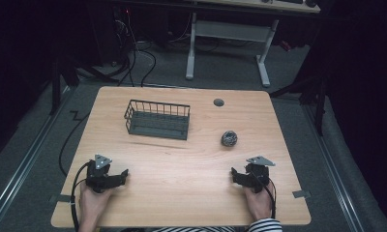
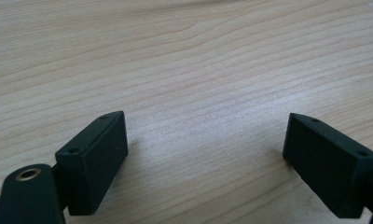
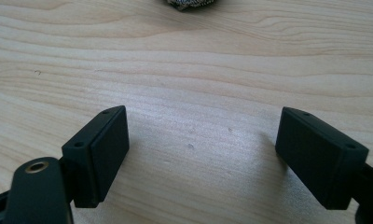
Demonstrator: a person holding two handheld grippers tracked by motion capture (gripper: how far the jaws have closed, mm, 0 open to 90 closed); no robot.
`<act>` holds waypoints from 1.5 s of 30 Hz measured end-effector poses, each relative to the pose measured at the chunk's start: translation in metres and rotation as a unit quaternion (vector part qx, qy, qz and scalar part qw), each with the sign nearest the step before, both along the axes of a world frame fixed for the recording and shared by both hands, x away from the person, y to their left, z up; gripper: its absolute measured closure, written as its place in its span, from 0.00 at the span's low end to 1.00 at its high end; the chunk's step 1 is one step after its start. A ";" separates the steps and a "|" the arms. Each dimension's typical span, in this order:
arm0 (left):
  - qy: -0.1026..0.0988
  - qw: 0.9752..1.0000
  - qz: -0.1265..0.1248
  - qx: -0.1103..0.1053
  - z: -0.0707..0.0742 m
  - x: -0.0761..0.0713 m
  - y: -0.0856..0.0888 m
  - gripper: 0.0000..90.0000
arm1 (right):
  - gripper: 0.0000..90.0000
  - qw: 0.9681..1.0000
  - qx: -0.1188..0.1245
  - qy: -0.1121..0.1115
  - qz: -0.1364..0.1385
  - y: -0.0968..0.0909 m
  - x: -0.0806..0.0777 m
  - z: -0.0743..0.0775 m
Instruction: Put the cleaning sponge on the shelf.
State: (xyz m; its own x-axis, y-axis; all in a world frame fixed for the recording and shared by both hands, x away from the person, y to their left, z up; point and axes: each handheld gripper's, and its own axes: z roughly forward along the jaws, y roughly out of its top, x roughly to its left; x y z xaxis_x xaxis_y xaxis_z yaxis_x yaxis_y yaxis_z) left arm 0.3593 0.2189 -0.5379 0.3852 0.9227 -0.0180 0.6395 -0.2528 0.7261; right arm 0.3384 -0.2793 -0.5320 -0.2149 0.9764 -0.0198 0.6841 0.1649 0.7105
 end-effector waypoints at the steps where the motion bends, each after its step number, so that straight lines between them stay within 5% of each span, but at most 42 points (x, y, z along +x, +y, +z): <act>1: 0.000 1.000 0.000 0.000 0.000 0.000 0.000 0.16 | 0.19 1.000 0.000 0.000 0.000 0.000 0.000 0.000; 6: 0.003 1.000 -0.003 -0.003 0.001 0.002 0.002 0.17 | 0.20 1.000 -0.007 -0.002 0.023 0.001 0.000 0.000; 22: 0.010 0.999 -0.018 -0.041 0.020 0.024 0.008 0.24 | 0.22 1.000 0.000 -0.001 0.023 0.000 -0.001 0.000; 30: 0.008 0.998 -0.027 -0.052 0.050 0.054 0.006 0.26 | 0.22 1.000 0.001 -0.001 0.023 0.000 -0.001 0.000; 45: 0.006 0.997 -0.017 -0.069 0.080 0.097 0.005 0.27 | 0.24 1.000 0.002 -0.002 0.027 0.000 -0.001 0.000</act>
State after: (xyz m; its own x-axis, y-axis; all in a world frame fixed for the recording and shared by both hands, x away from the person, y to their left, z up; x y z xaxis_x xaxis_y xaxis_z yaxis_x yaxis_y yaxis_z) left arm 0.4559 0.2234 -0.4583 0.4160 0.8972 -0.1483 0.6404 -0.1732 0.7482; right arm 0.3375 -0.2791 -0.5317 -0.2665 0.9637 -0.0167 0.6718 0.1982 0.7137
